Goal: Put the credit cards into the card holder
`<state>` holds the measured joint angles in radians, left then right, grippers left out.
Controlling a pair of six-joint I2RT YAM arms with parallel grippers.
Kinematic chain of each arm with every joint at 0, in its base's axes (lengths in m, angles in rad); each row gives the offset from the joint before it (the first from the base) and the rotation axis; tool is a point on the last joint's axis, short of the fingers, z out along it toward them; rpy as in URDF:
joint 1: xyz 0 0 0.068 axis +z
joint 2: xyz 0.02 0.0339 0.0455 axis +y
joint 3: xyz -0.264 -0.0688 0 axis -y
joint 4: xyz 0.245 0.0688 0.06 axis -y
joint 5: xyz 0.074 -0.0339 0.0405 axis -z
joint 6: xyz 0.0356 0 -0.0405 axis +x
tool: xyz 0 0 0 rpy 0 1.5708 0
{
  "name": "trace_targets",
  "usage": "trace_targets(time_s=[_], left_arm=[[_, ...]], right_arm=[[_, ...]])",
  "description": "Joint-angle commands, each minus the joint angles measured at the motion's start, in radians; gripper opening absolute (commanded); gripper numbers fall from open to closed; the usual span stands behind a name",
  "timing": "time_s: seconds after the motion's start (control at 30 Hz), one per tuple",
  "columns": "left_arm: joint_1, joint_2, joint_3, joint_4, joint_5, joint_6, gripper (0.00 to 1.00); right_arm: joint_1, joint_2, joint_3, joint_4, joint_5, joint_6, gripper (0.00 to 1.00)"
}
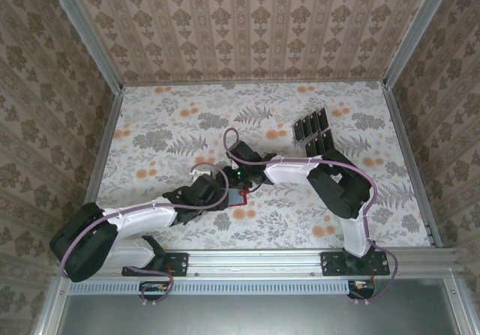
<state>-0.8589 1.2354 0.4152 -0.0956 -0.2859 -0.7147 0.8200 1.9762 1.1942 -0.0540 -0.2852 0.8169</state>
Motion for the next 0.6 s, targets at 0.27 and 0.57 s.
trace_targets(time_s=[0.27, 0.57], left_arm=[[-0.011, 0.002, -0.039, 0.005, -0.04, -0.032, 1.0], [-0.011, -0.014, -0.049, -0.001, -0.057, -0.036, 1.0]], right_arm=[[-0.016, -0.148, -0.114, 0.031, 0.05, 0.046, 0.48], [-0.017, -0.122, -0.14, 0.061, 0.044, 0.075, 0.48]])
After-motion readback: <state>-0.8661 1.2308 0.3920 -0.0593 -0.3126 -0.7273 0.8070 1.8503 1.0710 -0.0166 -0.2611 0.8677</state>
